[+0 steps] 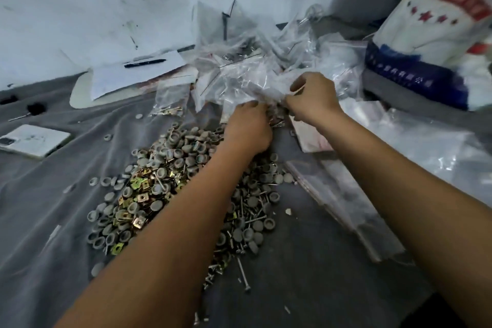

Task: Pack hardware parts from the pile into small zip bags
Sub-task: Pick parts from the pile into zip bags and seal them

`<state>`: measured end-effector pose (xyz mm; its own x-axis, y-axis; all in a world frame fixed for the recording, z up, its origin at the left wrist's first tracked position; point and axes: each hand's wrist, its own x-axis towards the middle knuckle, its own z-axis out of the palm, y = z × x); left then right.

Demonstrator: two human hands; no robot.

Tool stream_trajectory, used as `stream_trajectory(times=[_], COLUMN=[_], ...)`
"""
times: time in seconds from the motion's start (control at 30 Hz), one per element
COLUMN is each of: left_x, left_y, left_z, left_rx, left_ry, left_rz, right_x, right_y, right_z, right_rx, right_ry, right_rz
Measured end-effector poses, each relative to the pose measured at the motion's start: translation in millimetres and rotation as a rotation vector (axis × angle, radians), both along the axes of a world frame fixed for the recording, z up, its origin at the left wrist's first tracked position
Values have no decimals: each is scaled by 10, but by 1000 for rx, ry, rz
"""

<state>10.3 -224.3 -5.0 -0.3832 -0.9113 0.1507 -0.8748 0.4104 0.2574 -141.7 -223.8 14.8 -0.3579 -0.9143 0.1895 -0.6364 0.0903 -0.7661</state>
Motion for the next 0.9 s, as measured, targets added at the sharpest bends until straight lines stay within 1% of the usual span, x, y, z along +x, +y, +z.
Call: stream_trajectory(times=[0.03, 0.1, 0.17, 0.23, 0.27, 0.33, 0.4, 0.47, 0.53, 0.63, 0.73, 0.83, 0.9], left_x=[-32, -144, -293, -474, -555, -696, -779, -800, -768, -685, -624, -571, -509], left_y=[-5, 40, 198, 491, 661, 987, 1221, 1372, 1449, 1508, 1534, 1537, 1498], left_z=[19, 93, 154, 148, 118, 13, -109, -202, -253, -260, -194, -81, 11], left_rx=[7, 6, -11, -1, 19, 52, 74, 43, 36, 18, -42, -52, -111], left_ry=[-19, -33, 51, 180, 234, 287, 240, 186, 185, 203, 157, 214, 311], left_rz=[27, 75, 69, 10, -33, -126, -184, -183, -143, -108, -65, 15, 95], right_x=[-123, -411, -656, -855, -931, -1052, -1097, -1114, -1127, -1134, -1074, -1029, -1018], right_y=[108, 367, 680, 970, 1100, 1330, 1473, 1548, 1592, 1641, 1663, 1651, 1617], right_z=[24, 90, 171, 215, 208, 143, 31, -67, -104, -107, -87, -34, 18], right_rx=[1, 50, 201, 365, 452, 628, 708, 625, 505, 397, 278, 152, 101], right_ry=[22, 169, 336, 514, 573, 613, 603, 553, 474, 374, 298, 231, 203], right_rz=[22, 83, 152, 160, 149, 135, 149, 168, 199, 250, 229, 150, 85])
